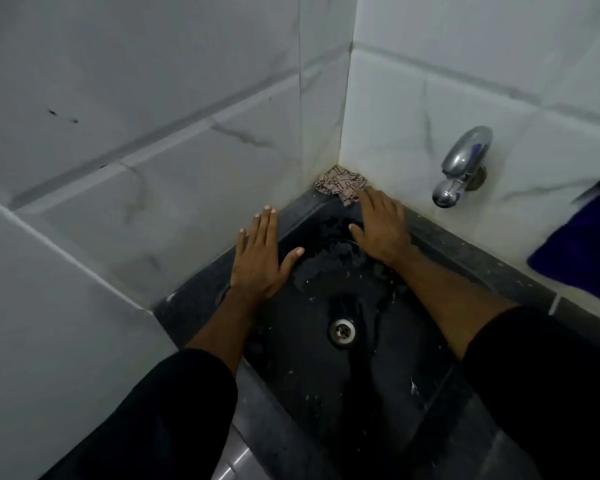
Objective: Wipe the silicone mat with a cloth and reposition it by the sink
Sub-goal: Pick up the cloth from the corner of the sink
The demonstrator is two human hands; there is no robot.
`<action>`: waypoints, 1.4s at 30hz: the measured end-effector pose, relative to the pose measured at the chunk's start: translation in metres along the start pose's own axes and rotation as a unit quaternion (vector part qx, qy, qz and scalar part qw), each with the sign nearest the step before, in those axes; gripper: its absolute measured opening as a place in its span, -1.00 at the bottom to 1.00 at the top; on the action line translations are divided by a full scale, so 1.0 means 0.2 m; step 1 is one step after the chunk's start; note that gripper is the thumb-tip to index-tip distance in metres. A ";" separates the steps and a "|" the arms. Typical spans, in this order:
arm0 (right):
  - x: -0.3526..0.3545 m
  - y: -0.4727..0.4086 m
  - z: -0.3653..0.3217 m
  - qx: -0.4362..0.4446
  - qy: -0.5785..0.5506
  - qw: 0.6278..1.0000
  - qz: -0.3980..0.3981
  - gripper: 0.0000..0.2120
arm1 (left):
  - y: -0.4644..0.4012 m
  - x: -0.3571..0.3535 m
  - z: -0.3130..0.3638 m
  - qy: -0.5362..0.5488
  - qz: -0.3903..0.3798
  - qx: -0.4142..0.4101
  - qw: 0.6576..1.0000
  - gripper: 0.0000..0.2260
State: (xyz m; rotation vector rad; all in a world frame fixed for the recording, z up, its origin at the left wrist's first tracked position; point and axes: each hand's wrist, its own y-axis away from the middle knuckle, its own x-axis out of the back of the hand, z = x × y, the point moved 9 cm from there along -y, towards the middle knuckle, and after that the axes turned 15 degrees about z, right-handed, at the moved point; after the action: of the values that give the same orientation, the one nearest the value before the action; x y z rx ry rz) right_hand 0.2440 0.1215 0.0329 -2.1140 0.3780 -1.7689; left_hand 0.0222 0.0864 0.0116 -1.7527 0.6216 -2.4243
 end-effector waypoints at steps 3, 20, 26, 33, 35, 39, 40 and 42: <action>-0.14 -0.14 0.05 0.003 0.005 1.000 -0.003 -0.33 | -0.07 -0.11 -0.03 -0.017 -0.015 -0.005 1.000 -0.24; -0.71 -0.57 0.15 0.049 -0.004 0.997 -0.056 -0.52 | -0.15 -0.42 -0.14 -0.016 -0.037 -0.013 0.999 -0.25; -0.42 -0.51 0.18 -0.029 -0.089 0.996 -0.012 -0.66 | -0.10 -0.32 -0.10 0.038 -0.005 0.017 0.999 -0.24; -0.05 0.20 0.19 -0.286 -0.341 0.895 -0.010 -0.87 | 0.05 -0.23 0.23 0.281 -0.054 0.082 0.955 -0.21; 0.02 0.44 0.19 -0.350 -0.423 0.835 -0.042 -0.90 | 0.12 -0.20 0.37 0.359 -0.096 0.103 0.923 -0.25; 0.19 0.82 0.26 -0.419 -0.504 0.754 -0.041 -0.88 | 0.30 -0.15 0.68 0.430 -0.123 0.082 0.891 -0.63; 0.25 0.90 0.28 -0.427 -0.519 0.740 -0.032 -0.88 | 0.35 -0.13 0.76 0.442 -0.121 0.084 0.885 -0.67; 0.37 1.07 0.34 -0.439 -0.544 0.714 -0.027 -0.90 | 0.46 -0.10 0.93 0.461 -0.112 0.082 0.877 -0.70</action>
State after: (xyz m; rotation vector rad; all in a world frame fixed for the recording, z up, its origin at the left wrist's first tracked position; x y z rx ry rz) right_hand 0.3302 -0.0951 -0.0052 -3.3185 0.8772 0.0470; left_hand 0.1858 -0.0421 0.0082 -0.5244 0.2328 -3.2874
